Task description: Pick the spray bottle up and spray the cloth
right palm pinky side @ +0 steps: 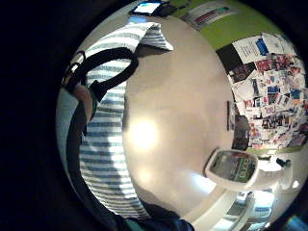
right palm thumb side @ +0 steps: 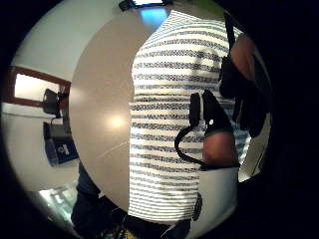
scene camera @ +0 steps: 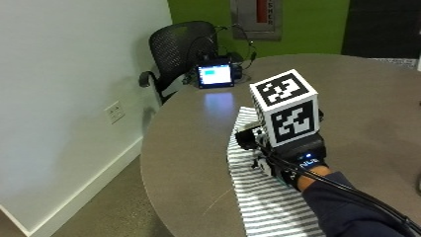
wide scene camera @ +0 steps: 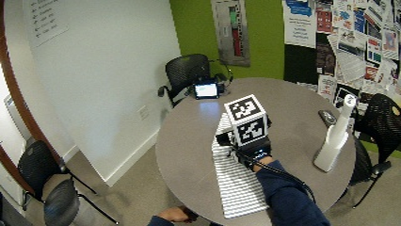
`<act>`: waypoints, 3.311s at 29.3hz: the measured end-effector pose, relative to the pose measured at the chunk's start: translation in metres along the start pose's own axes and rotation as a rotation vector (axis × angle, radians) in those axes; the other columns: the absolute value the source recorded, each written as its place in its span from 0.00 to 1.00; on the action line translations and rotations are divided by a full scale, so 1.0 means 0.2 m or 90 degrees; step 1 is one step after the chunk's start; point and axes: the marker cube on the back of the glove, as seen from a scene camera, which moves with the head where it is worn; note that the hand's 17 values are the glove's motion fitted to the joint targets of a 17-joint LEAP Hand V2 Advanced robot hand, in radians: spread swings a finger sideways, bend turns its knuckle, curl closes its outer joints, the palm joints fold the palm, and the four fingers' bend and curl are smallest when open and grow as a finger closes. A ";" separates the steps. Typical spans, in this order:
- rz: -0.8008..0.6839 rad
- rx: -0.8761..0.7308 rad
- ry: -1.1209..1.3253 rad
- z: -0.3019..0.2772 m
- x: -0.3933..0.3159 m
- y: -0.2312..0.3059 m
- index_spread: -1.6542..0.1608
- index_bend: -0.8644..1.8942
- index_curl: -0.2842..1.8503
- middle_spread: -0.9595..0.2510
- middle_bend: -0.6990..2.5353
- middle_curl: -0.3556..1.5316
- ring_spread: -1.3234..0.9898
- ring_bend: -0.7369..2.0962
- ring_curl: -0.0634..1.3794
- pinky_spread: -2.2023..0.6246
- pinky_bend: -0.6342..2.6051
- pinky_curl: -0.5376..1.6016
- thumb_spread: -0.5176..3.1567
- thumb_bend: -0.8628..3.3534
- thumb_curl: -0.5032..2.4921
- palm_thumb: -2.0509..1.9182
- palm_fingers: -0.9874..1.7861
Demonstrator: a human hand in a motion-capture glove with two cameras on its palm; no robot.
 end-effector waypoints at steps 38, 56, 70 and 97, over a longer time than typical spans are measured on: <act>-0.023 0.000 -0.053 0.07 0.03 0.08 0.75 0.37 0.30 0.65 0.40 0.41 0.47 0.52 0.35 0.66 0.35 0.42 0.37 0.25 0.31 0.74 0.79; -0.159 0.160 -0.142 -0.28 0.04 0.79 0.74 0.34 0.26 0.66 0.37 0.42 0.47 0.49 0.34 0.67 0.36 0.43 0.40 0.21 0.33 0.73 0.76; -0.130 0.030 -0.079 -0.03 0.42 1.31 0.73 0.34 0.24 0.67 0.32 0.40 0.48 0.46 0.32 0.68 0.36 0.43 0.44 0.19 0.31 0.69 0.74; 0.025 0.116 -0.545 0.19 1.10 0.57 0.67 0.33 0.19 0.89 0.24 0.24 0.65 0.32 0.19 0.89 0.52 0.46 0.38 0.19 0.28 0.59 0.25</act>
